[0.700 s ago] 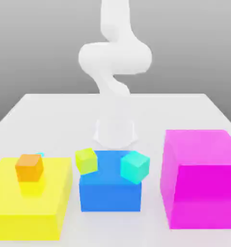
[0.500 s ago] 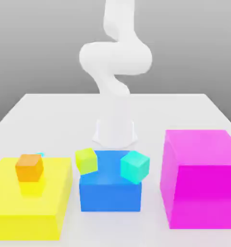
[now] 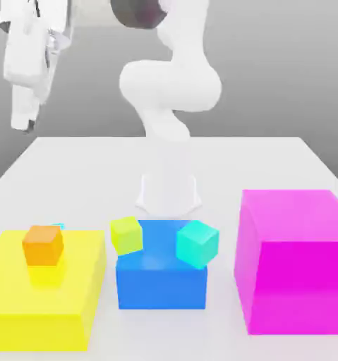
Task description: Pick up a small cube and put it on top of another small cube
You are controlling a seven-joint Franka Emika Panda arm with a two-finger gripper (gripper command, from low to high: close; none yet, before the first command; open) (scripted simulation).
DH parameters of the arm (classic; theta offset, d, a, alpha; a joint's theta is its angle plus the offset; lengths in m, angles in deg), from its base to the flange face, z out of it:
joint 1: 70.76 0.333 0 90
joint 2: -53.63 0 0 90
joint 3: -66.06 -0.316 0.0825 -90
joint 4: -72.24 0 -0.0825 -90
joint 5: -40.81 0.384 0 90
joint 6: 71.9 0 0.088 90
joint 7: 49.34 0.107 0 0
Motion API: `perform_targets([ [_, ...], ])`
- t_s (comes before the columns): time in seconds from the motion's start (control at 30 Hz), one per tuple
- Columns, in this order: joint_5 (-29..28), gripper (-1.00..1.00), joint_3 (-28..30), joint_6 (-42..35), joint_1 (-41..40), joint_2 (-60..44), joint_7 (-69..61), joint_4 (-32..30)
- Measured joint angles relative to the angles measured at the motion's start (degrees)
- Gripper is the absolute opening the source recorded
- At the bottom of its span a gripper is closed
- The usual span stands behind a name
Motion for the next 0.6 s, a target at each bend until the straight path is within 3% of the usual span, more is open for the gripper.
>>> perform_targets([
  [0.6,-1.42,0.00,-0.80,12.19,-20.24,-16.00,45.61,-13.42],
])
